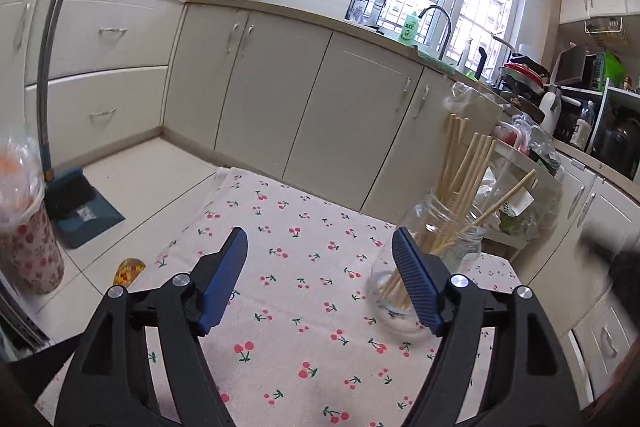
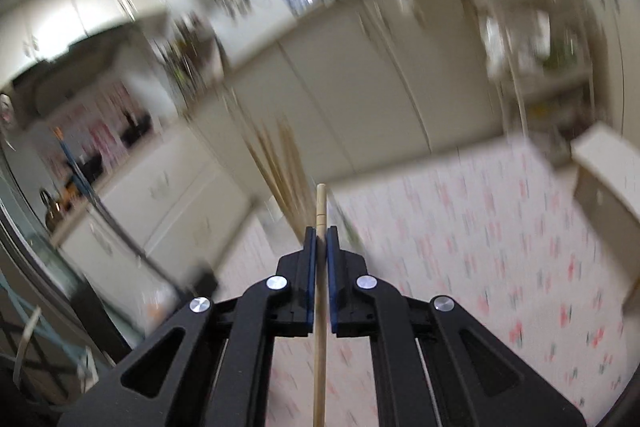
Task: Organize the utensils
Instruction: 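Raise the right tool's stick over the jar and open to drop it in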
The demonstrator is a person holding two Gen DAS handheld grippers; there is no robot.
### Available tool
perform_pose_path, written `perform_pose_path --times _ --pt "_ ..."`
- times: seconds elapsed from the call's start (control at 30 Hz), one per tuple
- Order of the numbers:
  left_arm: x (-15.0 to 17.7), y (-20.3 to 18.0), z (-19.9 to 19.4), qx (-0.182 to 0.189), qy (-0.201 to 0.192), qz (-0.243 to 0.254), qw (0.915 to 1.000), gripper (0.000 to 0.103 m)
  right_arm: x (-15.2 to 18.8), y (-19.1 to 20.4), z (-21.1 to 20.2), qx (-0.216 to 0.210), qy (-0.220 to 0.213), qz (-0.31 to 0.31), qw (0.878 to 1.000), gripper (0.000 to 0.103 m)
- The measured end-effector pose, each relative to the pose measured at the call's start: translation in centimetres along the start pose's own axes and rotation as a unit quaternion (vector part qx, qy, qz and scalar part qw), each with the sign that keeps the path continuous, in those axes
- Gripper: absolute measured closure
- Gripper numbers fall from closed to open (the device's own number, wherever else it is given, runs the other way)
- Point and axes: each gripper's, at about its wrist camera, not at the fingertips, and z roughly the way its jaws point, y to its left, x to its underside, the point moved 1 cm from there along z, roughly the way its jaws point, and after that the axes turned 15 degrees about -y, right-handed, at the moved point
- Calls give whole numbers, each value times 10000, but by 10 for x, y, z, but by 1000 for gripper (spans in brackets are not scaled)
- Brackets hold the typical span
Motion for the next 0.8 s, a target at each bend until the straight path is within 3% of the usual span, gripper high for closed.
perform_pose_path --times 0.17,0.33,0.57,0.8 --pt "4 5 2 55 39 -108 9999 31 -36 30 20 38 -1180 -324 9925 97" --pt "3 7 6 64 89 -245 9996 31 -44 46 66 152 -1740 -460 9836 97" --pt "5 7 10 177 127 -264 9994 29 -32 49 111 546 -2042 -676 9751 97" --pt "7 4 14 196 234 -332 9990 28 -24 49 126 769 -2094 -956 9701 97"
